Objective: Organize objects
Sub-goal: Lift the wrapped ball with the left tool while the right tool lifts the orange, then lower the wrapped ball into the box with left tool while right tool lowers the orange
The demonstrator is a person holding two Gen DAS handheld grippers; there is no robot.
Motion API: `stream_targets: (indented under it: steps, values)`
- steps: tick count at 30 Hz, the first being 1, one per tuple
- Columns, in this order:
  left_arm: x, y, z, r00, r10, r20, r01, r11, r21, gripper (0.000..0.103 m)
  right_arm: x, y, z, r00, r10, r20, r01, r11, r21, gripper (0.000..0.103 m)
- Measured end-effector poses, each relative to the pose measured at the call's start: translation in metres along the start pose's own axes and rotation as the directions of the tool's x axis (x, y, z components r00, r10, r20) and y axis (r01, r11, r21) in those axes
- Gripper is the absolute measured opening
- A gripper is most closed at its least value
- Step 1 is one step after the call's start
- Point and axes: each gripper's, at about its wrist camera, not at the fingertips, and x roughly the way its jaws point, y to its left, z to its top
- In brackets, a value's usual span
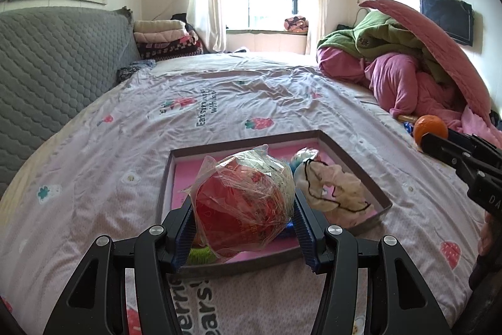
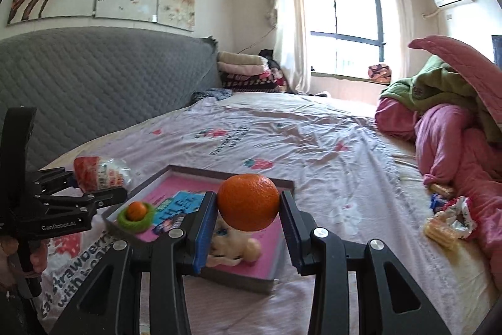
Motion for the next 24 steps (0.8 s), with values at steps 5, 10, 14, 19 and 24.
stream_targets:
  steps: [5,10,14,19,24]
  values:
    - [0.008,-0.002,0.004,1.0,0.003,-0.004,-0.003,1.0,0.008,0.058,0.002,-0.014,0.004,1.0,-0.017,0.011,0.017,1.0,0.009,0.041]
    - [0.023,-0.001,0.002,1.0,0.003,-0.022,-0.003,1.0,0.005,0.058,0.011,-0.011,0.001,1.0,-0.004,-0.011,0.004,1.0,0.007,0.041]
    - [0.033,0.002,-0.002,0.999,0.003,-0.034,-0.003,1.0,0.0,0.058,0.024,-0.002,-0.005,0.999,0.02,-0.04,-0.02,1.0,0.001,0.041]
    - [0.046,0.01,-0.008,0.999,-0.003,-0.05,0.003,1.0,-0.015,0.058,0.042,0.014,-0.015,0.996,0.036,-0.08,-0.038,0.999,-0.03,0.041]
    - [0.057,0.018,-0.014,0.998,-0.01,-0.062,0.007,0.999,-0.042,0.058,0.057,0.027,-0.027,0.992,0.047,-0.117,-0.054,0.997,-0.055,0.041]
